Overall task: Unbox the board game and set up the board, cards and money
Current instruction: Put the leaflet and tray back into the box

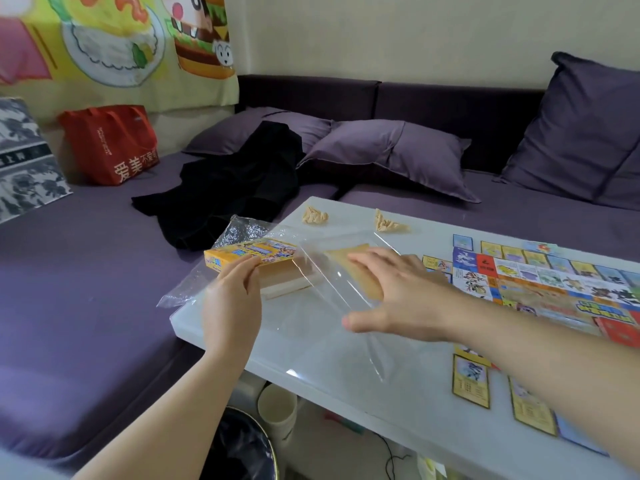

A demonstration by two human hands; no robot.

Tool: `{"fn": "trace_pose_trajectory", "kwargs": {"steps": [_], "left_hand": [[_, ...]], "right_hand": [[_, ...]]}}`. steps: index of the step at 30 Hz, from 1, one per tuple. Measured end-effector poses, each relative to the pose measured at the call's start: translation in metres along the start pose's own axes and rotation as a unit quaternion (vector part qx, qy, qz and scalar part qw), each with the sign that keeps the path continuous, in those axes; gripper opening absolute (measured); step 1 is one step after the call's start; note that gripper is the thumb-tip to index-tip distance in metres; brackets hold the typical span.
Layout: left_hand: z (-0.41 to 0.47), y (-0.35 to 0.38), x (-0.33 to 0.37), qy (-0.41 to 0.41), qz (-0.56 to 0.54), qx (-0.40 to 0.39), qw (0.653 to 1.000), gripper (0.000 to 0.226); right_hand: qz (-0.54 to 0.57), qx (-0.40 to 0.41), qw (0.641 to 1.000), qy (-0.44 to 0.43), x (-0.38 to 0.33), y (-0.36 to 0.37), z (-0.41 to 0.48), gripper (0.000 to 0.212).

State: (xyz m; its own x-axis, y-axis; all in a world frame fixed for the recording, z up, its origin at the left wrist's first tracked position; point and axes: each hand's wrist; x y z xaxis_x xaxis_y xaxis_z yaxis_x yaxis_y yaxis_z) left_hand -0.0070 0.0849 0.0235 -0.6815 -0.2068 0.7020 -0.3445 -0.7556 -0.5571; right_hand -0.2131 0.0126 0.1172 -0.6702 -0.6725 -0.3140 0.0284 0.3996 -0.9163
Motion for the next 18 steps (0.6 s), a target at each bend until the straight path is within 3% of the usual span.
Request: {"fn": "trace_pose_trajectory", "kwargs": {"steps": [5,9,18], "left_hand": [[-0.006,0.003,0.007,-0.016,-0.007,-0.016,1.0,0.018],[-0.006,-0.008,0.003,0.031,-0.035,-0.021,0.999,0.042],[-0.007,-0.006,0.001,0.084,-0.079,-0.011,0.993,0.022]], "right_hand": [[-0.005,-0.047,0.995,-0.085,-0.016,-0.005,0.005,0.087],[0.003,-0.12,0.987,-0.111,-0.011,0.008,0.004,0.091],[0.031,-0.168,0.981,-0.092,0.001,0.001,0.01,0.092]]}}
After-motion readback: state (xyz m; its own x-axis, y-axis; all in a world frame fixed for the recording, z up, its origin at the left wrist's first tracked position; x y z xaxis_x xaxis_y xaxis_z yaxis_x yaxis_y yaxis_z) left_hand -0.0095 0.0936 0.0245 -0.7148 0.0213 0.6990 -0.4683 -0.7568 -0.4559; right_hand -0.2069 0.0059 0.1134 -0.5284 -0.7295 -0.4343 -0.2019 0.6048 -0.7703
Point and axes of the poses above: each hand's wrist, its own z-axis towards the middle knuckle, its own y-axis out of the palm, x = y × z, and after that the axes turned 9 degrees about -x, right-handed
